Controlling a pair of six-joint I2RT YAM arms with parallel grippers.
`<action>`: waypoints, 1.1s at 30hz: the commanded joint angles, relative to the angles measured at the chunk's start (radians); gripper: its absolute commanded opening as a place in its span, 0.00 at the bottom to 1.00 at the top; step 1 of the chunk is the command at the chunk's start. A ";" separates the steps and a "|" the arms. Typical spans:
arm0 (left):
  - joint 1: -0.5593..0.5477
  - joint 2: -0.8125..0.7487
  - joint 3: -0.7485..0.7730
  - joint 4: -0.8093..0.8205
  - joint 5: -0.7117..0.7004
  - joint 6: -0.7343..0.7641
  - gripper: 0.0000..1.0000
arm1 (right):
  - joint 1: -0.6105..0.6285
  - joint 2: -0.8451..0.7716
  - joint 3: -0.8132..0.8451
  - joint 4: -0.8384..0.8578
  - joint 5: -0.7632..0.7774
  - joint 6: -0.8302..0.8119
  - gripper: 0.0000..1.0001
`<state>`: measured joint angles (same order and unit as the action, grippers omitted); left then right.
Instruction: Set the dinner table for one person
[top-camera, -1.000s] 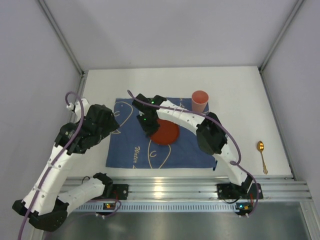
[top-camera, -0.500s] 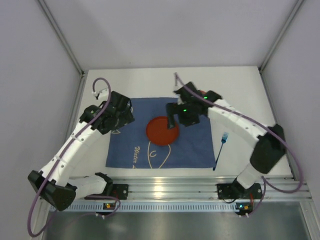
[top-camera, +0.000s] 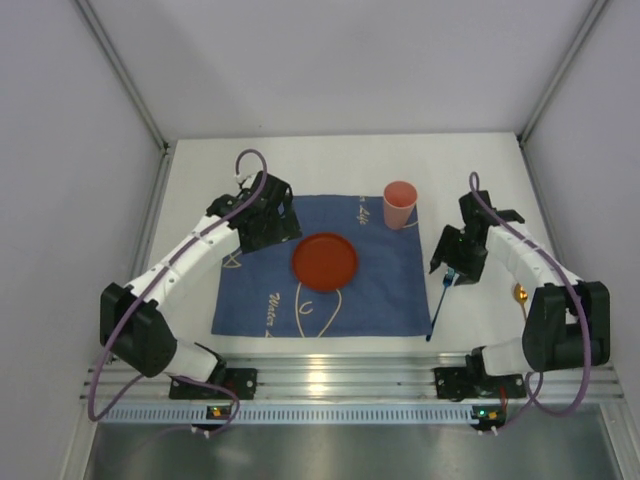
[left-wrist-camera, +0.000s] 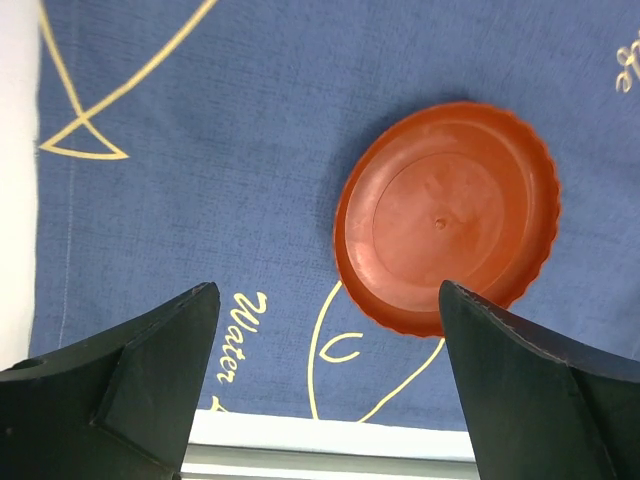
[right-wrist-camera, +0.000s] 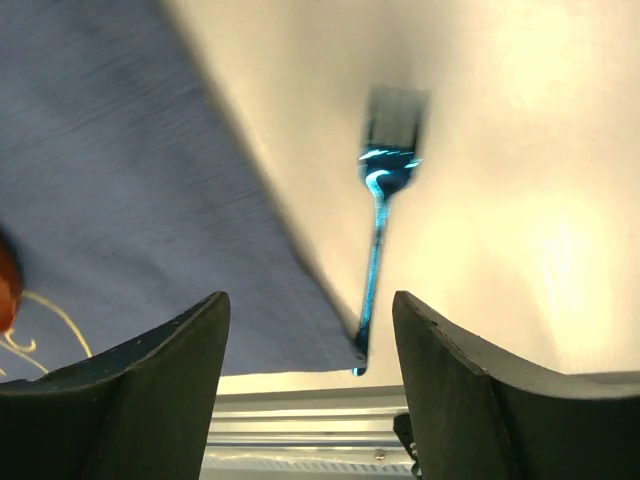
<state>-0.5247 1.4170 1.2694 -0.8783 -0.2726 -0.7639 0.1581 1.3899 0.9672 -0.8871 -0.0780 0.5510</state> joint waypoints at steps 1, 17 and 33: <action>-0.003 0.031 0.042 0.053 0.050 0.051 0.96 | -0.106 0.003 -0.025 0.037 0.000 0.017 0.66; -0.001 0.094 0.048 0.076 0.069 0.086 0.96 | -0.112 0.119 -0.111 0.097 -0.003 0.067 0.48; 0.008 0.201 0.107 0.088 0.079 0.138 0.96 | -0.039 0.323 -0.021 0.137 0.216 0.033 0.17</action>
<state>-0.5232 1.6104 1.3285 -0.8295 -0.1978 -0.6540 0.0872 1.6424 0.9188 -0.8822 0.0128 0.5972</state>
